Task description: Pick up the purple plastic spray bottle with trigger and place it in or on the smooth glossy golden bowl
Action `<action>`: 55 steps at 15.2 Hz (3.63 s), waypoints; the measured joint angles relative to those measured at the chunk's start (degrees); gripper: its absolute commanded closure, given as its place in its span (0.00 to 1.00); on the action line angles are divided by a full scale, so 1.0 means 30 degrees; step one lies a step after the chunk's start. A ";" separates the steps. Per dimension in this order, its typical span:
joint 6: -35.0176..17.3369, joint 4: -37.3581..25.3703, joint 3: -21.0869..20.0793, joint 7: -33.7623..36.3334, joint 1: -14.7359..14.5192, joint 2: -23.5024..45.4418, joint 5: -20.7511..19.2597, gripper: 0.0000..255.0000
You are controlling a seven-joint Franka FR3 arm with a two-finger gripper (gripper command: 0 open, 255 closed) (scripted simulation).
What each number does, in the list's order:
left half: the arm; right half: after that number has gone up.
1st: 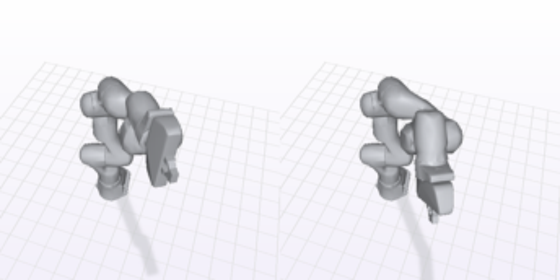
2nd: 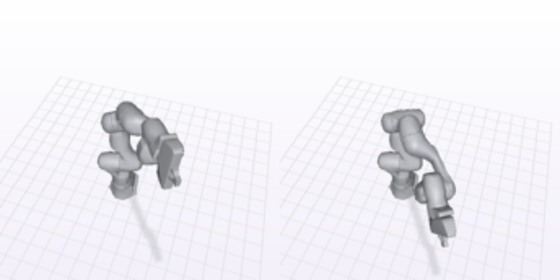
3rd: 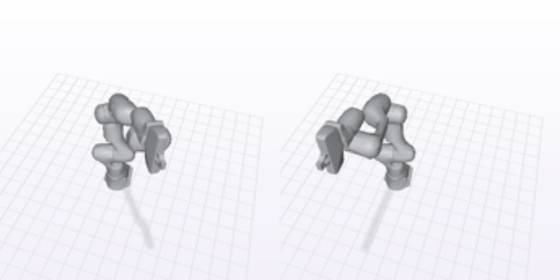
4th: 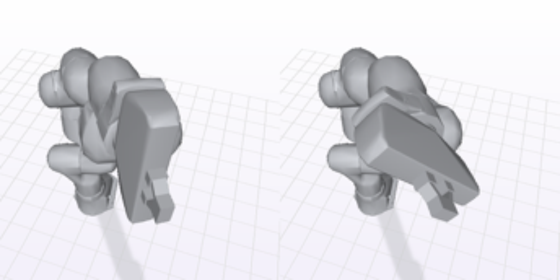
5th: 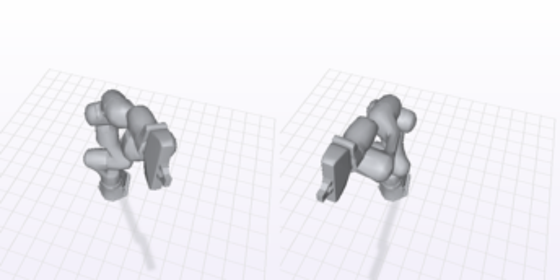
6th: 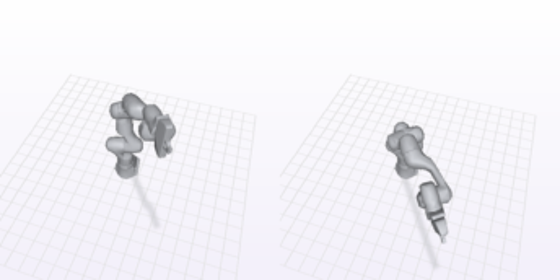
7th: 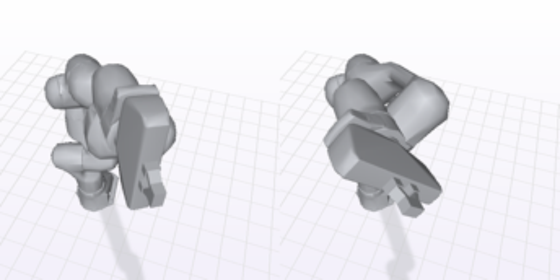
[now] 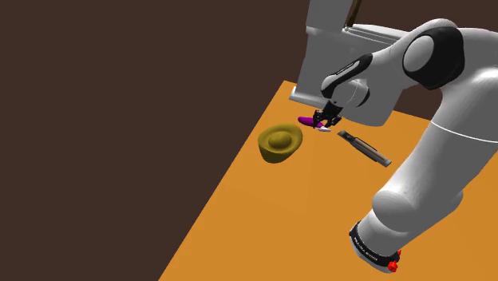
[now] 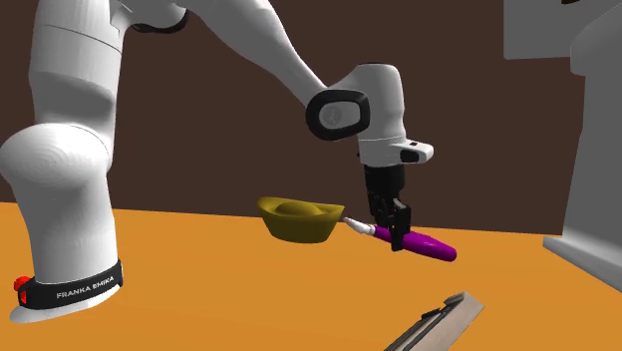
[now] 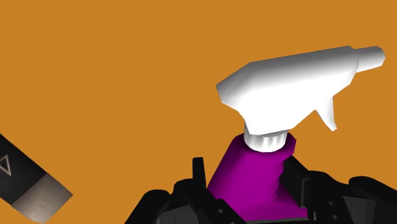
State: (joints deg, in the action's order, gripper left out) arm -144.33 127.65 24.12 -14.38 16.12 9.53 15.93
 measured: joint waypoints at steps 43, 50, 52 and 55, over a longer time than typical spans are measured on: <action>0.4034 0.5912 -0.6360 1.3939 -0.3198 -1.1045 -0.6003 1.00; 0.2639 0.6983 -0.7388 1.5363 -0.3696 -1.0691 -0.5834 1.00; 0.2030 0.7300 -0.7399 1.5391 -0.3701 -1.0398 -0.5840 1.00; 0.1073 0.7746 -0.7392 1.5408 -0.3702 -0.9887 -0.5844 1.00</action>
State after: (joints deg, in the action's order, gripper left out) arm -141.11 150.88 1.95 31.84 5.01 -20.14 -1.60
